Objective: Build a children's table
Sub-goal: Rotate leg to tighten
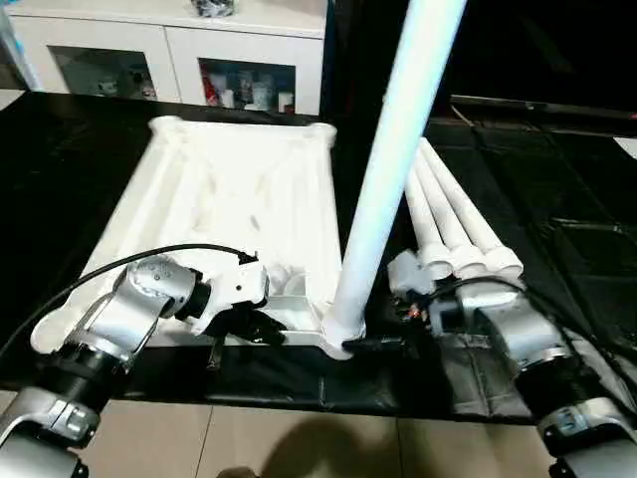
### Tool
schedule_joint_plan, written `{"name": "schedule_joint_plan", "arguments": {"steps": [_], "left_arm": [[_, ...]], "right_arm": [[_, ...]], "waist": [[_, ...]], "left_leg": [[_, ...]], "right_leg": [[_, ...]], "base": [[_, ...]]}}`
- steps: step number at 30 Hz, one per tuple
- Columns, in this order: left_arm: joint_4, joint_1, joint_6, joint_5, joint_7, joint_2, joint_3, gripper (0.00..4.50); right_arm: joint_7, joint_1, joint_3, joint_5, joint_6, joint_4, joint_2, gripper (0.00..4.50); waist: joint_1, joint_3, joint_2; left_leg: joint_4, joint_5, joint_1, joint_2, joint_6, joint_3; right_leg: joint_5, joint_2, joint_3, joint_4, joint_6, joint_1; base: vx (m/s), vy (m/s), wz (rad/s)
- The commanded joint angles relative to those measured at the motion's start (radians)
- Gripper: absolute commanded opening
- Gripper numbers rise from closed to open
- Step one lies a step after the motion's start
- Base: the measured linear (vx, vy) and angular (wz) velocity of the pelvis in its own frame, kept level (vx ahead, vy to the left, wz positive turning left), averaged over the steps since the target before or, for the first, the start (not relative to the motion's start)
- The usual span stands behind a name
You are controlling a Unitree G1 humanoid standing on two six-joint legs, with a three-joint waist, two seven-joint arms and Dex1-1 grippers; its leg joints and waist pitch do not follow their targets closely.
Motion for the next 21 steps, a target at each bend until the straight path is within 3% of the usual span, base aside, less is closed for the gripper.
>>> {"name": "schedule_joint_plan", "arguments": {"steps": [1, 2, 10, 17, 21], "left_arm": [[0.015, -0.007, -0.022, 0.032, -0.046, -0.005, -0.058, 0.0], [0.019, -0.009, -0.028, 0.032, -0.049, -0.006, -0.059, 0.0], [0.044, -0.018, -0.054, 0.033, -0.061, -0.009, -0.063, 0.0], [0.065, -0.027, -0.069, 0.034, -0.064, -0.01, -0.067, 0.0], [0.08, -0.031, -0.079, 0.034, -0.065, -0.013, -0.065, 0.0]], "right_arm": [[0.022, -0.03, 0.004, 0.004, -0.006, 0.013, 0.0, 4.48], [0.028, -0.031, 0.006, 0.005, -0.005, 0.014, 0.001, 4.18], [0.043, -0.039, 0.013, 0.013, -0.011, 0.033, 0.016, 3.66], [0.063, -0.041, 0.012, 0.013, -0.01, 0.049, 0.024, 2.92], [0.067, -0.041, 0.012, 0.016, -0.014, 0.054, 0.026, 2.79]], "waist": [[-0.006, -0.065, 0.016], [-0.005, -0.065, 0.017], [-0.002, -0.066, 0.016], [-0.001, -0.066, 0.015], [-0.001, -0.066, 0.015]], "left_leg": [[-0.066, -0.214, 0.008, 0.043, 0.024, -0.008], [-0.067, -0.219, 0.006, 0.044, 0.022, -0.009], [-0.066, -0.217, 0.006, 0.044, 0.021, -0.009], [-0.066, -0.218, 0.007, 0.045, 0.02, -0.009], [-0.066, -0.216, 0.006, 0.045, 0.02, -0.009]], "right_leg": [[-0.25, -0.084, 0.053, -0.072, -0.189, 0.051], [-0.251, -0.085, 0.054, -0.072, -0.189, 0.053], [-0.241, -0.085, 0.053, -0.07, -0.192, 0.053], [-0.255, -0.085, 0.054, -0.071, -0.187, 0.052], [-0.254, -0.086, 0.054, -0.07, -0.187, 0.053]], "base": [[0.0, 0.0, 0.0], [0.0, 0.0, 0.0], [0.0, 0.0, 0.0], [0.0, 0.0, 0.0], [0.0, 0.0, 0.0]]}}
